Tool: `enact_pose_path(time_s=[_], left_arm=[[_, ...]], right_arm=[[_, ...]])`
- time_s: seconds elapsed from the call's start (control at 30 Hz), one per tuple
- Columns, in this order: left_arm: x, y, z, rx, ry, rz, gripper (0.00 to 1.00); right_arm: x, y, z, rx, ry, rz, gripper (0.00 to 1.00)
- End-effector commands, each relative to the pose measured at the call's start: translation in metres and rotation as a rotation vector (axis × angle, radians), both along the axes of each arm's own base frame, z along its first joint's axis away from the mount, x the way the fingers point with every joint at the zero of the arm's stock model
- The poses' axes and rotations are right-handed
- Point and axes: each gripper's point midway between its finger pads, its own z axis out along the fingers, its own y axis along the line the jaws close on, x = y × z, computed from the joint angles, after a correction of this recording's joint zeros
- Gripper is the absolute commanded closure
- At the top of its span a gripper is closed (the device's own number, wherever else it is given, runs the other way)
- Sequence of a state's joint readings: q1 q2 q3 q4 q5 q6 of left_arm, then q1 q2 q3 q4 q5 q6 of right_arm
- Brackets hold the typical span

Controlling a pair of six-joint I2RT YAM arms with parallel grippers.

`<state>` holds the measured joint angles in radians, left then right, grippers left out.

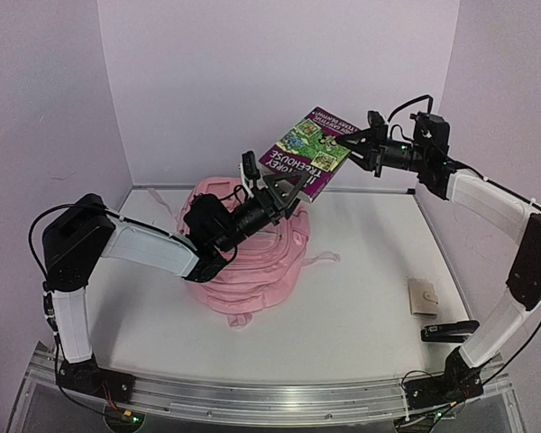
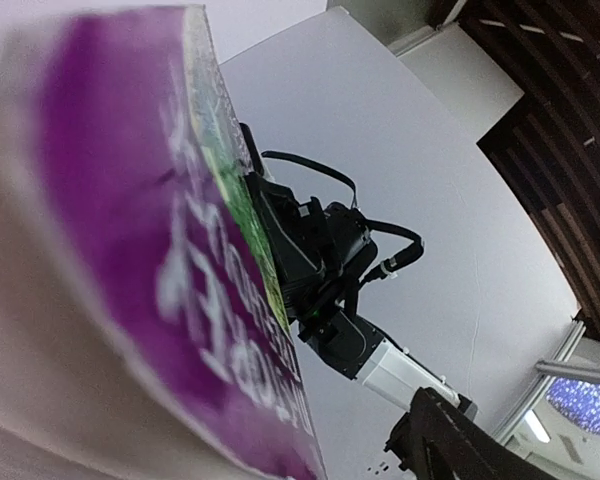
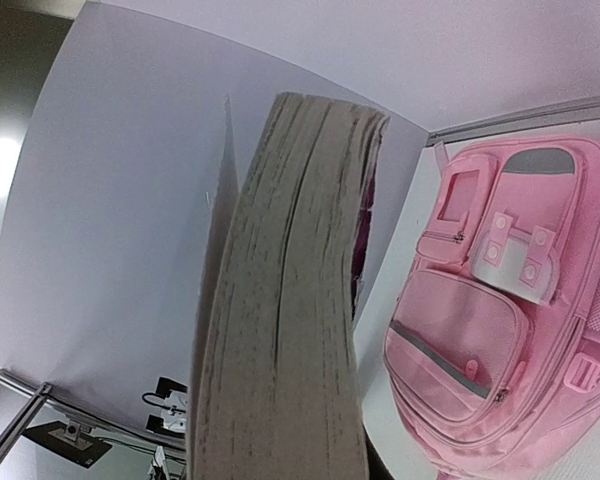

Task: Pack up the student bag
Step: Pick up the book from the center of the board.

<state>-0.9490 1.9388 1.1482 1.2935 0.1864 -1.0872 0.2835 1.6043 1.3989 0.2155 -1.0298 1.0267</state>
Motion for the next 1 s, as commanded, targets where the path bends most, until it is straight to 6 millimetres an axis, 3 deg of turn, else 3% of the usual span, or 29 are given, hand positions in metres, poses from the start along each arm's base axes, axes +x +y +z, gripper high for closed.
enact_pose_path(time_s=[0.0,0.17,0.33,0.43,0.5,0.57,0.6,0.67,0.77,0.97], left_arm=[[0.009,0.030,0.023,-0.140,-0.029,0.055,0.24],[0.020,0.050,0.017,-0.167,0.001,0.109,0.46],[0.022,0.058,0.017,-0.164,0.000,0.140,0.55],[0.022,0.059,0.017,-0.163,-0.001,0.140,0.69],[0.022,0.063,0.018,-0.162,-0.003,0.143,0.84],[0.019,0.071,0.018,-0.150,-0.010,0.168,0.97],[0.017,0.077,0.019,-0.143,-0.019,0.189,0.99],[0.013,0.094,0.021,-0.124,-0.026,0.250,1.00],[0.017,0.120,0.014,-0.039,0.001,0.390,1.00],[0.012,0.163,0.022,0.100,0.023,0.573,1.00]], right_arm=[[-0.014,0.006,0.030,0.045,-0.127,0.049,1.00],[-0.023,0.018,0.018,0.038,-0.108,0.095,1.00],[-0.031,0.029,-0.002,0.023,-0.080,0.128,1.00],[-0.032,0.033,-0.009,0.015,-0.075,0.136,0.99],[-0.031,0.036,-0.012,0.008,-0.076,0.141,0.85],[-0.025,0.035,-0.015,-0.008,-0.094,0.136,0.59],[-0.020,0.034,-0.018,-0.030,-0.108,0.125,0.45],[-0.005,0.028,-0.030,-0.105,-0.121,0.081,0.28],[0.021,0.014,-0.052,-0.277,-0.146,-0.001,0.16],[0.078,0.003,-0.103,-0.516,-0.114,-0.128,0.19]])
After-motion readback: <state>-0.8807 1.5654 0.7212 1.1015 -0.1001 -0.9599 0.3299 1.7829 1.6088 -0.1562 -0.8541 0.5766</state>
